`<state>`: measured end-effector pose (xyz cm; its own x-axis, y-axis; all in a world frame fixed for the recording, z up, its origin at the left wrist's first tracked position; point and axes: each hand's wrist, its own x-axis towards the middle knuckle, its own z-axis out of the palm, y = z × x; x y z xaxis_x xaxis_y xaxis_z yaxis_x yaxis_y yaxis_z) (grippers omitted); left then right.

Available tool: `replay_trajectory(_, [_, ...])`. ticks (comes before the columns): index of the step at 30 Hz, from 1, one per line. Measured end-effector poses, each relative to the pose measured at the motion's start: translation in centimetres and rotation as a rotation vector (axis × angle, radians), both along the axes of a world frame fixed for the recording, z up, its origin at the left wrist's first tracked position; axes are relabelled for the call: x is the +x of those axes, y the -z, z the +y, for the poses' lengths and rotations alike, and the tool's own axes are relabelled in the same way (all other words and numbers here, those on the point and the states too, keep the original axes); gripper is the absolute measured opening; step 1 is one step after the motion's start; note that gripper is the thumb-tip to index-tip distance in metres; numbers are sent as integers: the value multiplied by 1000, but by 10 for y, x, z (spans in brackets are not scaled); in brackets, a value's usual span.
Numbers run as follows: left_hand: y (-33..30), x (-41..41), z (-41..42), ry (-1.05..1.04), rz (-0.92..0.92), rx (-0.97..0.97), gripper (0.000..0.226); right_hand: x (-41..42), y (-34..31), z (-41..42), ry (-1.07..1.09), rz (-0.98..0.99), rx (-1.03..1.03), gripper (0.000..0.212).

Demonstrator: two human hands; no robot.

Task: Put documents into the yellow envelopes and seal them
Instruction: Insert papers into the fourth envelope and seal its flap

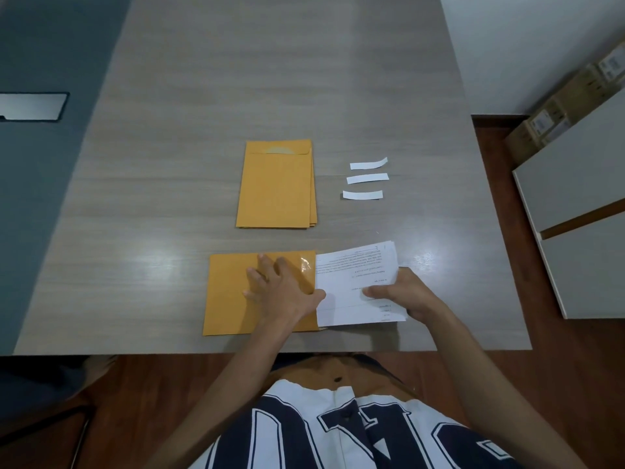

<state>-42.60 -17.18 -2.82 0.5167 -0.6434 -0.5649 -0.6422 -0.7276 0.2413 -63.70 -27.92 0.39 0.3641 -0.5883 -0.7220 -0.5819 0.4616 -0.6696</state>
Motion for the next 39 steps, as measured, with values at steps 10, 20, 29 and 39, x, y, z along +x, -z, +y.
replay_trajectory(10, [-13,39,11,603,-110,-28,148,20,13,10,60,94,-119,41])
replay_trajectory(20, [-9,50,10,779,-154,-91,158,34,17,18,80,108,-119,23])
replay_trajectory(29, [-17,39,6,756,-86,-124,152,59,10,20,-23,168,-209,15])
replay_trajectory(39, [-22,30,6,770,-44,-169,150,64,1,17,70,115,-26,11])
